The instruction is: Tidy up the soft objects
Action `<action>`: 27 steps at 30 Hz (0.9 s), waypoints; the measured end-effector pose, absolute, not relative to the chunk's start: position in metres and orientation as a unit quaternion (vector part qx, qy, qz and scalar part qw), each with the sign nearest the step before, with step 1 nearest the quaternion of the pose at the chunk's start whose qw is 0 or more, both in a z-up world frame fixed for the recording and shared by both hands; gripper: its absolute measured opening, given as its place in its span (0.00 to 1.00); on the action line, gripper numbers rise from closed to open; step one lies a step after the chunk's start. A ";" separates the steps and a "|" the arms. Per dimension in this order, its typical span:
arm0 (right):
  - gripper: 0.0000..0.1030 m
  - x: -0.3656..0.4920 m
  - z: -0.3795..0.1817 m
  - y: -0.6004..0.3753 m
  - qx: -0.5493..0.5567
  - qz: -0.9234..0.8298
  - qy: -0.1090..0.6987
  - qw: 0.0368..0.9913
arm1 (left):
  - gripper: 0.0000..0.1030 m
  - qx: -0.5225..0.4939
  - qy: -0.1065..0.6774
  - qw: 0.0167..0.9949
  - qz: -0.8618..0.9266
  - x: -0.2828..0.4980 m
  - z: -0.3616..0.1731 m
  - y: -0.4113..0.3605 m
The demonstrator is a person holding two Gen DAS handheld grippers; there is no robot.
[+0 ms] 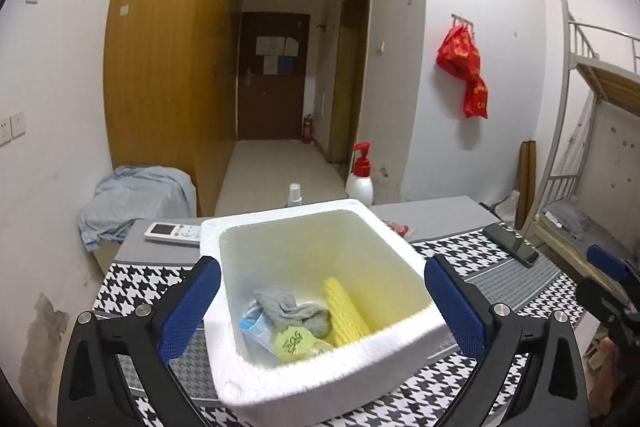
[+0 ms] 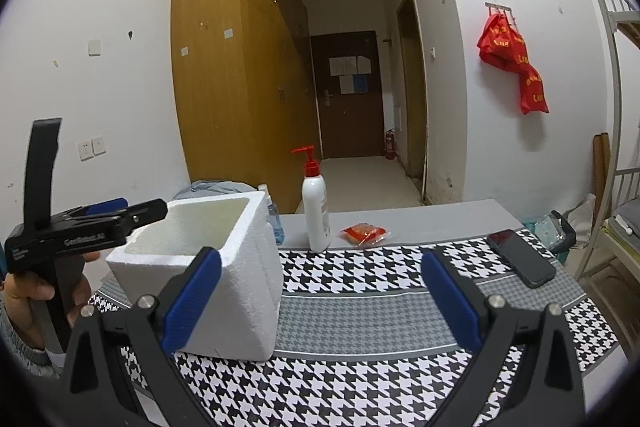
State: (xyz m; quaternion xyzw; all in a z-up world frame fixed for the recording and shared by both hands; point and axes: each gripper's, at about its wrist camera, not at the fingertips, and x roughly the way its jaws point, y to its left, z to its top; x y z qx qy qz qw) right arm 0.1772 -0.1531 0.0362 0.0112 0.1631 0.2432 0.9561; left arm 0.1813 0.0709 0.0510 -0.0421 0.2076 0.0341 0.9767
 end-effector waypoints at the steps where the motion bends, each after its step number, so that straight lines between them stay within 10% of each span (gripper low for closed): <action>1: 0.98 0.174 0.037 -0.153 0.011 0.244 0.162 0.956 | 0.99 -0.038 0.203 0.978 0.036 0.175 0.053 0.068; 27: 0.98 0.083 0.057 -0.170 0.011 0.244 0.106 0.964 | 0.99 -0.005 0.117 0.993 0.028 0.051 0.075 0.026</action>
